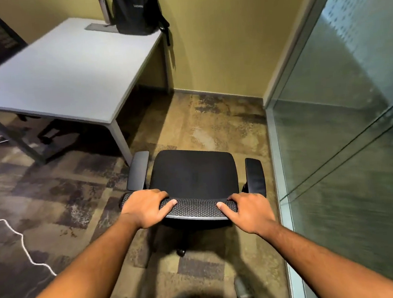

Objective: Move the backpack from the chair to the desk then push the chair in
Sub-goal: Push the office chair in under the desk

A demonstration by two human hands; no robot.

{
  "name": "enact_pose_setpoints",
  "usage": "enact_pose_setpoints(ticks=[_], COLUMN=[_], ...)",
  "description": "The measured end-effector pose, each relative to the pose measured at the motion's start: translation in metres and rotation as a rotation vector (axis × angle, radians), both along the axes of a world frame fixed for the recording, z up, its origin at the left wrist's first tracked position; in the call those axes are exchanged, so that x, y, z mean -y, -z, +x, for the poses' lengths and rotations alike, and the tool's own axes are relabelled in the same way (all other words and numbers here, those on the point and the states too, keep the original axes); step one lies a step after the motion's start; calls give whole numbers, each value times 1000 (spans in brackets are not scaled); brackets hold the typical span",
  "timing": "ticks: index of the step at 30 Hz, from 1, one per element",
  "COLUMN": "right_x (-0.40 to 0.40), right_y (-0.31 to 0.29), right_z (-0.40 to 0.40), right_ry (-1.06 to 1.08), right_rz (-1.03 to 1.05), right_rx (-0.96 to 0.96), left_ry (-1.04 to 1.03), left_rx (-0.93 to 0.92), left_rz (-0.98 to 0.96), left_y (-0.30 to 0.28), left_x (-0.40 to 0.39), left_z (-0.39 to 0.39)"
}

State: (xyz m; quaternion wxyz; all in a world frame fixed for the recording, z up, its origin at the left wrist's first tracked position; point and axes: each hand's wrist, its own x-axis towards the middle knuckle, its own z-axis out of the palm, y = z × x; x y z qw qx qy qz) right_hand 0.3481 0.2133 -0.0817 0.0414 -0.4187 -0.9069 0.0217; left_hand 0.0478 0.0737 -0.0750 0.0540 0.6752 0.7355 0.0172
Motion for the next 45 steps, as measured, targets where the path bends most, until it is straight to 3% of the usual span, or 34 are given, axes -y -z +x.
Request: enact_pose_setpoints(ticks=[17, 27, 45], right_x=[-151, -286, -508], right_y=[-9, -11, -11], right_z=[24, 31, -37], right_ry=[-64, -174, -282], right_rz=[-6, 4, -44], right_rx=[19, 23, 116], left_ry=[3, -141, -315], left_rx=[247, 30, -22], left_rz=[-68, -130, -40], left_y=[-2, 10, 13], left_x=[-146, -244, -410], left_z=[10, 37, 18])
